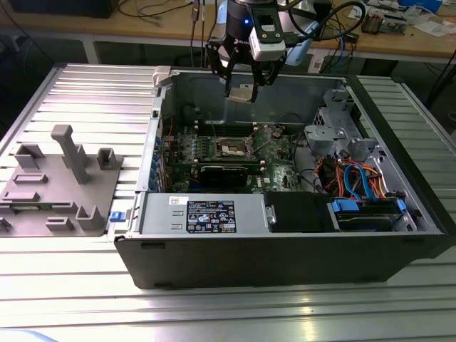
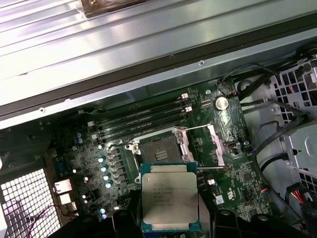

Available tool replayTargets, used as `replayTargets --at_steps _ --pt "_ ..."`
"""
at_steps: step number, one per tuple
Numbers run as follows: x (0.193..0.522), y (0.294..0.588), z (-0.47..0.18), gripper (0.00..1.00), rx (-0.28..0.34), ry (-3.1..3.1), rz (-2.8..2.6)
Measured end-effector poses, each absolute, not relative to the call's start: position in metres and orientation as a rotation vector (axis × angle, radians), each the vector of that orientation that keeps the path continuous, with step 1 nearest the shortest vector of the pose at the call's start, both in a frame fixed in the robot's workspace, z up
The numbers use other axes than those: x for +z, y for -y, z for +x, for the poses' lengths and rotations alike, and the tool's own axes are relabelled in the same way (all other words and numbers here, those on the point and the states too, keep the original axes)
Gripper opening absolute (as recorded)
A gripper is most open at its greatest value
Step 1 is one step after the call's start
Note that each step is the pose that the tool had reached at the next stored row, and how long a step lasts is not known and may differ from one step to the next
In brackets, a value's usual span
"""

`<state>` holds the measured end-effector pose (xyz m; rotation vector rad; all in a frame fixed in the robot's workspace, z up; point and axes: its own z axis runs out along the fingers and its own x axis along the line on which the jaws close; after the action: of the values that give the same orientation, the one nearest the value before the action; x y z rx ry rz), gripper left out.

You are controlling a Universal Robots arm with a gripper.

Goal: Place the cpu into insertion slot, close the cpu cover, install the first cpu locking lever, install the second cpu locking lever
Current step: 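Place the cpu into insertion slot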

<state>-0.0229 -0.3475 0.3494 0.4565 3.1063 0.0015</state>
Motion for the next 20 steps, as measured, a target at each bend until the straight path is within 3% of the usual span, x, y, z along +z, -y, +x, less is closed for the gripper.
replayTargets --at_steps 20 --pt "0.3490 0.3475 -0.0229 0.54 -0.027 -3.102 0.469"
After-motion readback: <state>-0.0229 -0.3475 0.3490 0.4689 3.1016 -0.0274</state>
